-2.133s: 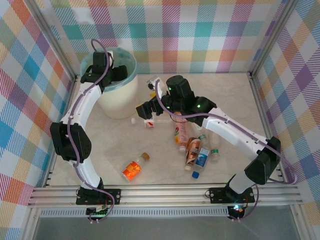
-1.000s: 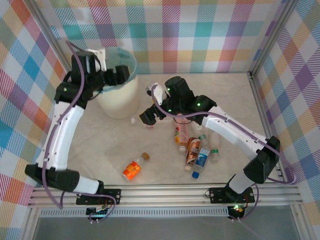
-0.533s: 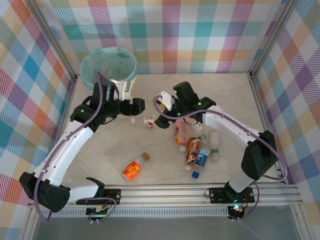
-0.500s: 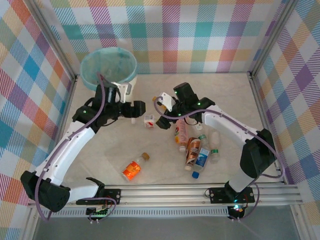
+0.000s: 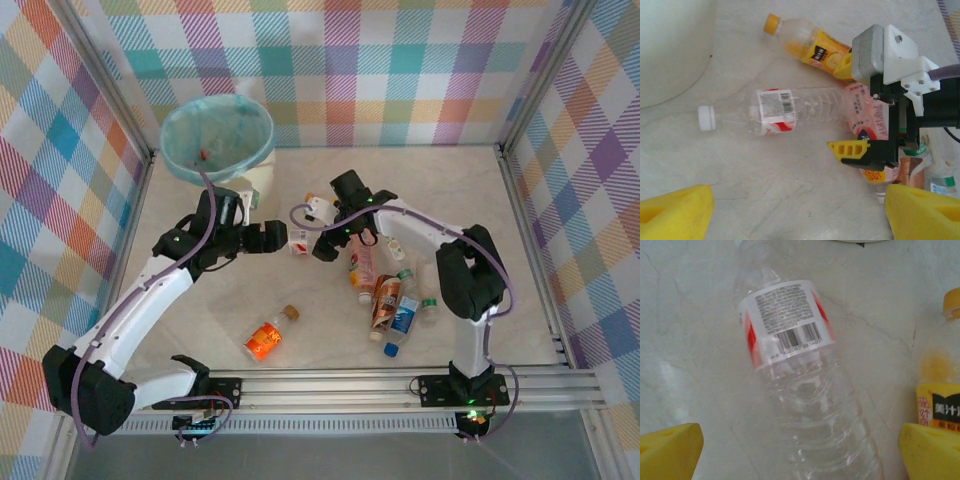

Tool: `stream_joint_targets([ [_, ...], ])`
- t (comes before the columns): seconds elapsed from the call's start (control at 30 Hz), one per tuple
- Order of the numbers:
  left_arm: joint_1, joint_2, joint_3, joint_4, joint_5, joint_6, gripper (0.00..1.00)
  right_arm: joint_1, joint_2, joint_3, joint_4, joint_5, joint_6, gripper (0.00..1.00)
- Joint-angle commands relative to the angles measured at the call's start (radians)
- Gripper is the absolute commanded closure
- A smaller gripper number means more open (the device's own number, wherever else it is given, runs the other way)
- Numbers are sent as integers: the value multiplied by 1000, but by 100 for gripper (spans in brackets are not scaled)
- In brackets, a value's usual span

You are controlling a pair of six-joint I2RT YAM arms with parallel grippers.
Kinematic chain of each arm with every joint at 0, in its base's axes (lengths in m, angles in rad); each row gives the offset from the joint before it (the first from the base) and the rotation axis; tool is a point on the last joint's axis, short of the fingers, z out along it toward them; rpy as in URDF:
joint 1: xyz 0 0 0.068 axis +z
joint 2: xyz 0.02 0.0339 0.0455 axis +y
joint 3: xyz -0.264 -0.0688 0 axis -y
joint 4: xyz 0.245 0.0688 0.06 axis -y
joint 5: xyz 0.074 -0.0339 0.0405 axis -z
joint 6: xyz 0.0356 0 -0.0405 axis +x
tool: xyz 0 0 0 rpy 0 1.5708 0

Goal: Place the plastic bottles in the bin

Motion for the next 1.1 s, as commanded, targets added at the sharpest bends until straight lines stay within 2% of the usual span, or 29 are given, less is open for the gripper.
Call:
stream_joint_targets([
  [0.0,-9,-35,-24,0,-86,-29,11,2,72,73,-76,31,-87,0],
  [0.2,-8,-71,-34,-6,-162,-43,11,3,183,174,-196,34,-132,0],
  [0.33,-9,-92,-29,-12,-188,-43,10,3,212,193,-212,35,-143,0],
  [0.43,-9,-103,-27,-17,-212,-41,10,4,214,203,-222,13,-149,5],
  [0.53,-9,-109,-22,-27,-241,-43,10,6,206,205,-226,-17,-155,16],
  [0.63,-9,-113,5,-48,-256,-41,10,7,185,204,-230,-28,-158,25],
  [0.87,-9,-159,46,-64,-307,-39,10,7,86,135,-184,-42,-142,31],
  [1.07,-6,-174,80,-27,-360,-50,10,7,-69,25,-125,-58,-96,32],
])
